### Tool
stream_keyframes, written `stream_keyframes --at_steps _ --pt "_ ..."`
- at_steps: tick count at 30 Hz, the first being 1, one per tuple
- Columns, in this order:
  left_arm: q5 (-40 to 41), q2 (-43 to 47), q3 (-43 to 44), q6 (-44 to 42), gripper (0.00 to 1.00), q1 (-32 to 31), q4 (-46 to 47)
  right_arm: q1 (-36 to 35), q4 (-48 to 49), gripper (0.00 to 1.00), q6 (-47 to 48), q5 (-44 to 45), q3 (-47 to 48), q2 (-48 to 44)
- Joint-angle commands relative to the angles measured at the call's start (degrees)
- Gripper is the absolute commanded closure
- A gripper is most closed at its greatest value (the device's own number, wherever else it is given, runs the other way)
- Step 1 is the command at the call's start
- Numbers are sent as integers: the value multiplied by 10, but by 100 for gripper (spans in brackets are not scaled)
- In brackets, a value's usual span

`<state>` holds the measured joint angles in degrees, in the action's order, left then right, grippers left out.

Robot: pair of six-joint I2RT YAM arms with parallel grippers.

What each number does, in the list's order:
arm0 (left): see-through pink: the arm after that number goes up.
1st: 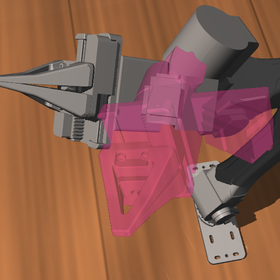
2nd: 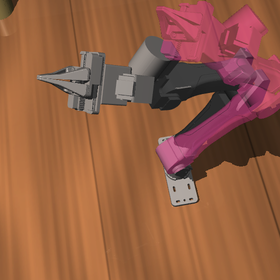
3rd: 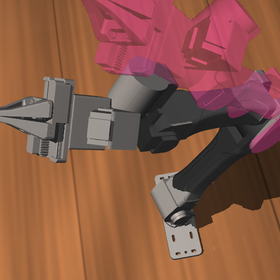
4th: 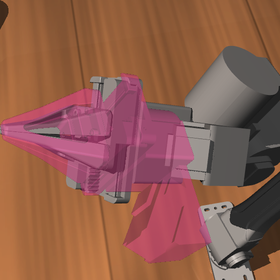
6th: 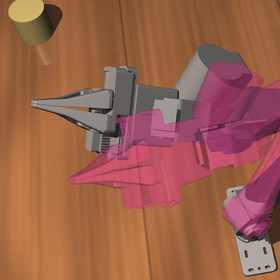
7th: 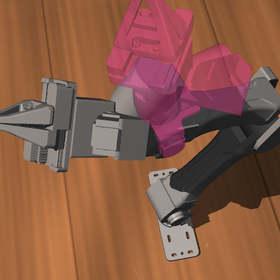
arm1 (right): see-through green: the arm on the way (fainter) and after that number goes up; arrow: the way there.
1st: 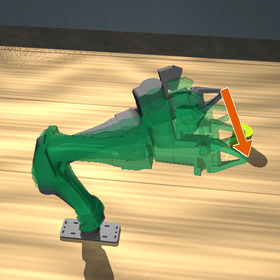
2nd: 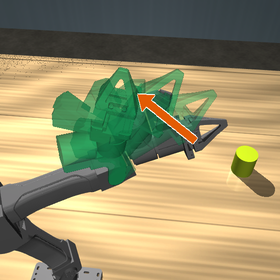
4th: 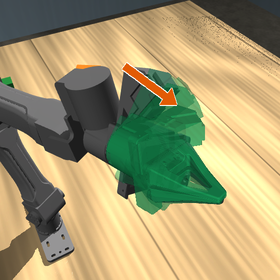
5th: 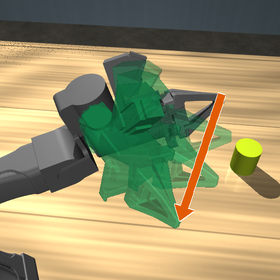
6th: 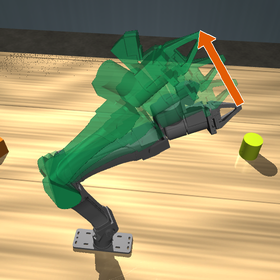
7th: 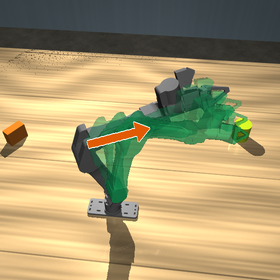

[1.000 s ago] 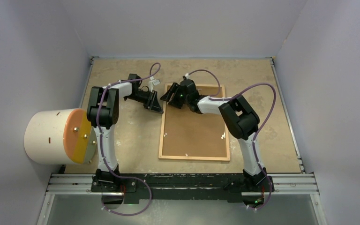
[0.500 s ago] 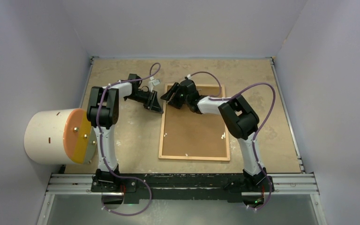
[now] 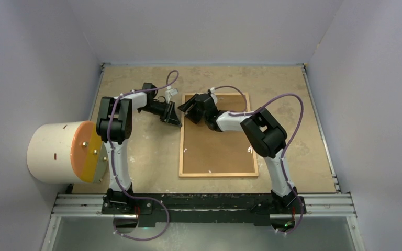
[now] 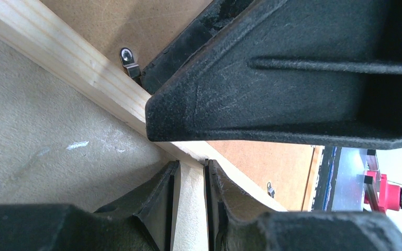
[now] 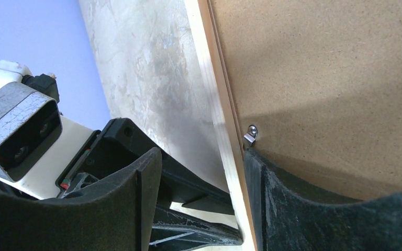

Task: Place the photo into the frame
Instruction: Install the photo frame at the center of the board, then adjust the photo frame at the center of the board.

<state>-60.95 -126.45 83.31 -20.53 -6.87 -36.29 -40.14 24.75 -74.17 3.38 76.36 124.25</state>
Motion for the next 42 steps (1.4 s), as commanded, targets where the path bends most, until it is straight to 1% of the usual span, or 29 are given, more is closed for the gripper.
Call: stream_keyframes --at_steps 1,8,11,14,17,20,23,25,27,29,32,35,37,39,42 --pt "48 -8 -28 -34 74 -13 -26 -12 -5 38 -21 52 -4 12" --pt "45 -7 -30 -35 74 -17 -28 -27 18 39 -65 36 5 32" --pt "40 2 -28 -43 74 -17 -42 -31 16 38 -56 18 25 38" --pt "33 16 -20 -64 74 -8 -78 -30 5 36 -29 -31 39 28" --pt "41 44 -11 -98 72 10 -125 -12 -47 27 63 -69 34 -29" --pt "64 77 -20 -126 70 25 -157 28 -83 17 143 -90 -30 -126" --pt "90 103 -48 -132 70 25 -151 96 -136 10 201 -107 -88 -219" --pt "103 117 -74 -126 70 21 -133 156 -166 5 235 -92 -127 -275" --pt "138 131 -106 -118 70 9 -103 212 -192 3 259 -70 -159 -324" --pt "164 142 -135 -113 70 -6 -78 260 -208 1 276 -38 -186 -352" --pt "204 163 -172 -110 70 -34 -45 326 -210 1 270 -8 -229 -367" --pt "241 183 -200 -107 70 -60 -19 368 -178 1 252 -5 -270 -361" --pt "261 189 -212 -109 70 -75 -7 376 -160 1 248 -26 -271 -335" --pt "272 188 -218 -113 70 -85 -3 376 -153 1 253 -59 -253 -297" --pt "274 180 -223 -115 70 -94 0 370 -113 2 236 -110 -234 -248"
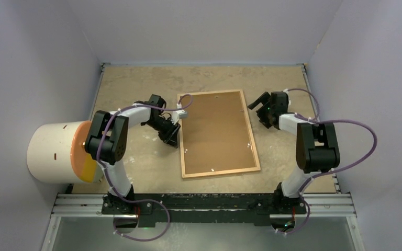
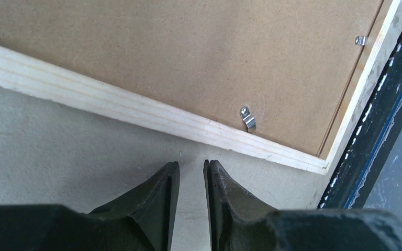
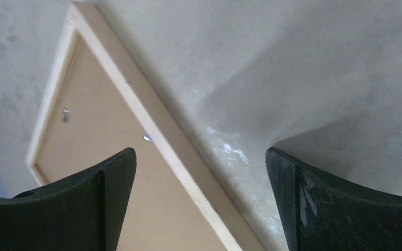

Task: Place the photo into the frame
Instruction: Adjust the photo frame at the center of the board.

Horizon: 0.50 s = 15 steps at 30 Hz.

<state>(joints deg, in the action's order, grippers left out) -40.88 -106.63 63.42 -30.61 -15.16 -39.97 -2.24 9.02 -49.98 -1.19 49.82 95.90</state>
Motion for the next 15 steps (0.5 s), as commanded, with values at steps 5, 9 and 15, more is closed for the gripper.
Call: stream_keyframes --at_steps 5,9,15 --pt "73 -23 -33 -17 70 -48 49 -70 24 3 8 -91 119 113" --pt "63 -26 -21 -15 70 -102 44 -129 2 4 11 -127 222 189" --pt "36 -19 14 -34 67 -159 2 -226 -61 5 45 -188 426 310"
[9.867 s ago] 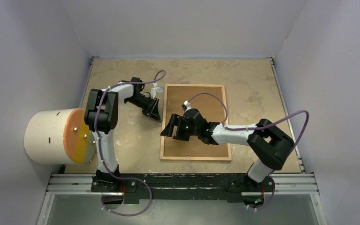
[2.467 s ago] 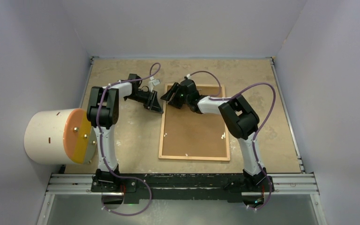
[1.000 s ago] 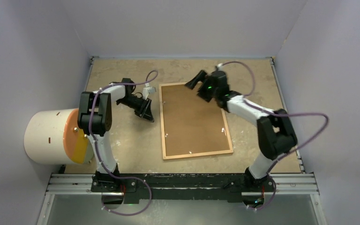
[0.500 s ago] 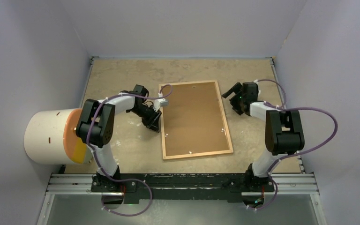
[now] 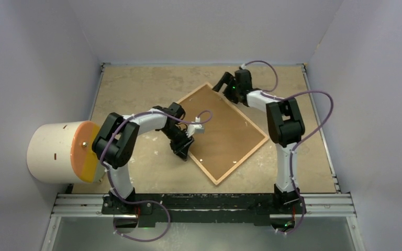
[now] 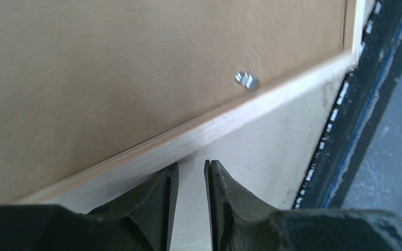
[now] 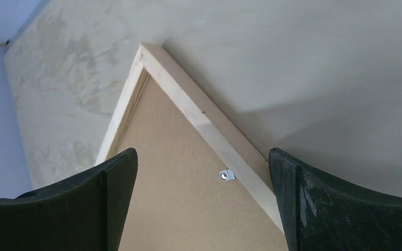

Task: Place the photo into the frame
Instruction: Adjust the photo frame at the center of the board.

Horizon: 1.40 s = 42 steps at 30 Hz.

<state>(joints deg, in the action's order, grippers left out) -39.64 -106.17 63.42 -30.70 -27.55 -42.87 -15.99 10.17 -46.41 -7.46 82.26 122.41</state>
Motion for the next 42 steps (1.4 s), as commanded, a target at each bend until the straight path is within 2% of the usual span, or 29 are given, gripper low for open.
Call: stream_keyframes --at_steps 1,5,12,15,19,23,25,27,29,31,35,39,42 --pt "21 -21 17 -36 67 -40 25 -101 -84 5 16 -139 135 65" --pt "25 -8 19 -43 64 -50 -4 -126 -152 5 58 -135 220 103" --pt "133 85 43 -42 56 -41 -47 -96 -194 1 116 -9 172 0" --pt "197 129 74 -38 54 -6 -49 -78 -192 1 114 19 122 -58" --pt "250 150 150 -38 55 86 -50 -56 -178 1 101 32 27 -143" --pt "288 134 217 -35 46 178 -30 -11 -112 1 37 3 -98 -228" --pt "356 116 253 -18 36 202 -25 18 -62 1 1 -44 -159 -266" --pt "392 111 253 -6 30 226 7 41 -19 1 -24 -84 -205 -287" --pt "392 117 230 25 27 260 73 47 -5 1 -12 -101 -227 -303" --pt "362 108 220 43 24 275 96 44 -24 1 13 -73 -221 -313" --pt "309 28 262 78 24 298 47 39 -60 1 33 -39 -232 -348" --pt "266 -26 269 103 30 308 58 39 -67 1 39 -31 -254 -382" --pt "237 -54 248 112 39 304 84 39 -83 1 41 -34 -263 -393"
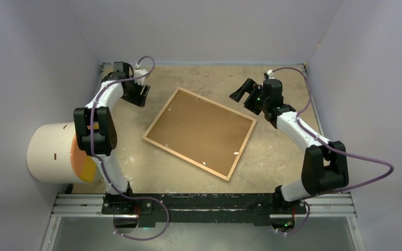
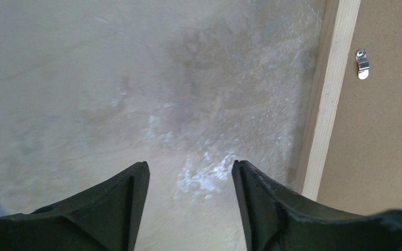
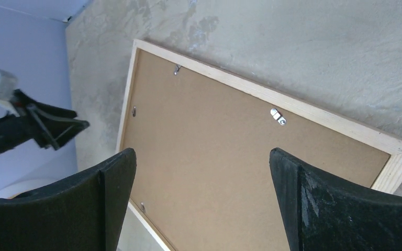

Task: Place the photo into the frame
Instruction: Adjust the photo frame at the center of the board.

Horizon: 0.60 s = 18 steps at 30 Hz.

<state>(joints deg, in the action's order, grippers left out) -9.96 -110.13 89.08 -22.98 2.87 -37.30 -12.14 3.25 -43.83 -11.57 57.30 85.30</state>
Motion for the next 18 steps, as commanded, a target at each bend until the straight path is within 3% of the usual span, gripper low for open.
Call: stream_keyframes --at_steps 1,5,12,18 --pt "-60 -25 -12 36 41 -2 31 1 -14 1 14 4 -20 -24" --pt "-78 -54 -40 31 51 -6 41 1 -14 1 11 -10 -43 -29" --pt "-83 -14 -149 7 54 -55 75 1 -51 1 17 -26 -46 -23" --pt "-102 35 -227 -20 56 -84 65 11 -108 1 35 18 -48 -43"
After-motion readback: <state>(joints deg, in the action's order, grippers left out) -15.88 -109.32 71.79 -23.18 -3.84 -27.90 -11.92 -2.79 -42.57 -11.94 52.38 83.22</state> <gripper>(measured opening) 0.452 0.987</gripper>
